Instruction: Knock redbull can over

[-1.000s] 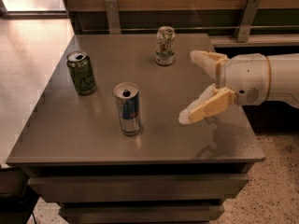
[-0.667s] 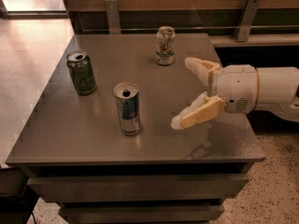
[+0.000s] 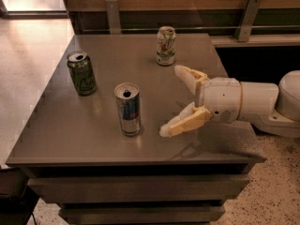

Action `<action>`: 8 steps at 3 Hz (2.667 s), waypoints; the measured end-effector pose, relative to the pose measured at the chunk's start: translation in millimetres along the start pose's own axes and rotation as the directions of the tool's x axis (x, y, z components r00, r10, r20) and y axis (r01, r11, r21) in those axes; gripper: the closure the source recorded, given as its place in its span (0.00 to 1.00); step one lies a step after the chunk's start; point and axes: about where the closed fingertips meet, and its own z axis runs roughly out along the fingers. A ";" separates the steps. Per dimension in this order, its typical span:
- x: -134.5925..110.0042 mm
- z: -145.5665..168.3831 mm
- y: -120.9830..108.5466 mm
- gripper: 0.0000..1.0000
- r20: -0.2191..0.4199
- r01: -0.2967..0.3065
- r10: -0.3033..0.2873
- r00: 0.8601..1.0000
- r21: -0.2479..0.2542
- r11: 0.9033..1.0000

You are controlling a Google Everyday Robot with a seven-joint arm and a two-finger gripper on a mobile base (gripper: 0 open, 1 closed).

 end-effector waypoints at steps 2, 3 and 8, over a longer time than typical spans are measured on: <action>6.5 27.1 9.7 0.00 0.012 0.001 -0.001 1.000 -0.031 1.000; 10.3 39.3 11.7 0.00 0.021 -0.003 0.004 1.000 -0.046 0.999; 20.2 76.6 11.5 0.64 0.057 -0.005 0.012 0.998 -0.112 0.994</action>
Offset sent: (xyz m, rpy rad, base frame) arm -0.0036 0.0400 -0.0193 0.0129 0.0109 0.0426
